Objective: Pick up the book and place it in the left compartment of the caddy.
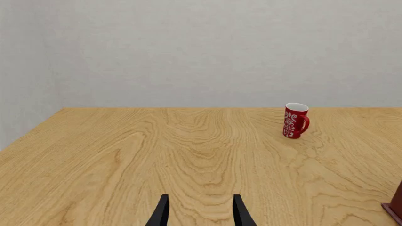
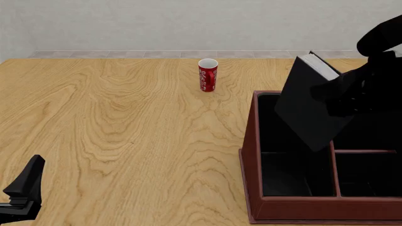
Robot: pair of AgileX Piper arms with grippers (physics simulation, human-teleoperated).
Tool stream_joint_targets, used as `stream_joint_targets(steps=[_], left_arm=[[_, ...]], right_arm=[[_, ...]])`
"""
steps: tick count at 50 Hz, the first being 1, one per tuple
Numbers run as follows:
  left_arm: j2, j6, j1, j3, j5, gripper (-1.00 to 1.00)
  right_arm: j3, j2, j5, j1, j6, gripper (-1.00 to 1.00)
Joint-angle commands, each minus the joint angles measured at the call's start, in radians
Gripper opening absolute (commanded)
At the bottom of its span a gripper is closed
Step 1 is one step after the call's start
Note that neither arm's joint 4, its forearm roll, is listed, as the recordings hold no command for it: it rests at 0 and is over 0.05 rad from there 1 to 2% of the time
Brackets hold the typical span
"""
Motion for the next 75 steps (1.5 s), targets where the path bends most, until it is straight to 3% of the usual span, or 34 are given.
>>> stream_joint_targets(steps=[1, 75], left_arm=[[0.0, 0.0, 0.0, 0.0, 0.0, 1.0], [0.0, 0.0, 0.0, 0.0, 0.0, 1.0]], right_arm=[[0.013, 0.01, -0.025, -0.002, 0.024, -1.0], [0.195, 0.007, -0.116, -0.02, 0.034, -1.0]])
